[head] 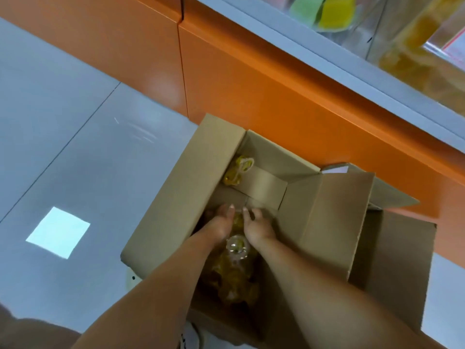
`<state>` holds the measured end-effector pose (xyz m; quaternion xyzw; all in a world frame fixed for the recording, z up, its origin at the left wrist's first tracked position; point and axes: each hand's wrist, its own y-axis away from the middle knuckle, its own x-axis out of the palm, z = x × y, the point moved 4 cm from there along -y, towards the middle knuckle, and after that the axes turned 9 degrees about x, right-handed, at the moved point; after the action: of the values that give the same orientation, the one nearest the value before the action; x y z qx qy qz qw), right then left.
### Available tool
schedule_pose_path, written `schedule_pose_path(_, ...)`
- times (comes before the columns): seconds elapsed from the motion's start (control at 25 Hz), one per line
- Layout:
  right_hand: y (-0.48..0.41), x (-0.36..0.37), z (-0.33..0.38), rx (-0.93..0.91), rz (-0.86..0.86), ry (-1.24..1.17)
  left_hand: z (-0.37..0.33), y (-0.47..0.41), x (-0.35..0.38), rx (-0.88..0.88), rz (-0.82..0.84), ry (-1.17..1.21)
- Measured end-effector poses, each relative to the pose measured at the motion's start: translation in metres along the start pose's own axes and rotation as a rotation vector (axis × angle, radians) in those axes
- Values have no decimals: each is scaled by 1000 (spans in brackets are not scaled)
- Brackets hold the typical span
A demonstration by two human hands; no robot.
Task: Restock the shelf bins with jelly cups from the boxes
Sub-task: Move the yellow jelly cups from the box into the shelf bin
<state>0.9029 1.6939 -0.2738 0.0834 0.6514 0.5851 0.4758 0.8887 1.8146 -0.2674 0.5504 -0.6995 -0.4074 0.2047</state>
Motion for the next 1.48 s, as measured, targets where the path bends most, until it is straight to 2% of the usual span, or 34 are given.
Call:
schedule_pose_path(0.16,0,2,4,92,150,-199,-3,-1,-3,-33,-50,106)
schedule_pose_path(0.36,-1,-1,-6,387,423,-376,0,-2,-1,-125,-25,133)
schedule_pose_path(0.52,-4,6,-12,412,492,-549,8,1,-1,-179,-40,190)
schedule_pose_path(0.68,4,3,-12,380,491,-598,10,2,2,-206,17,305)
schedule_pose_path(0.88,12,6,-15,377,631,-748,8,7,5,-165,-11,470)
schedule_pose_path(1.24,35,-21,-11,184,550,-848,-31,33,-4,48,-78,585)
schedule_pose_path(1.36,58,-52,-11,66,563,-887,-54,51,-6,87,-16,738)
schedule_pose_path(1.48,83,-81,-14,-91,560,-906,-69,72,-6,134,81,790)
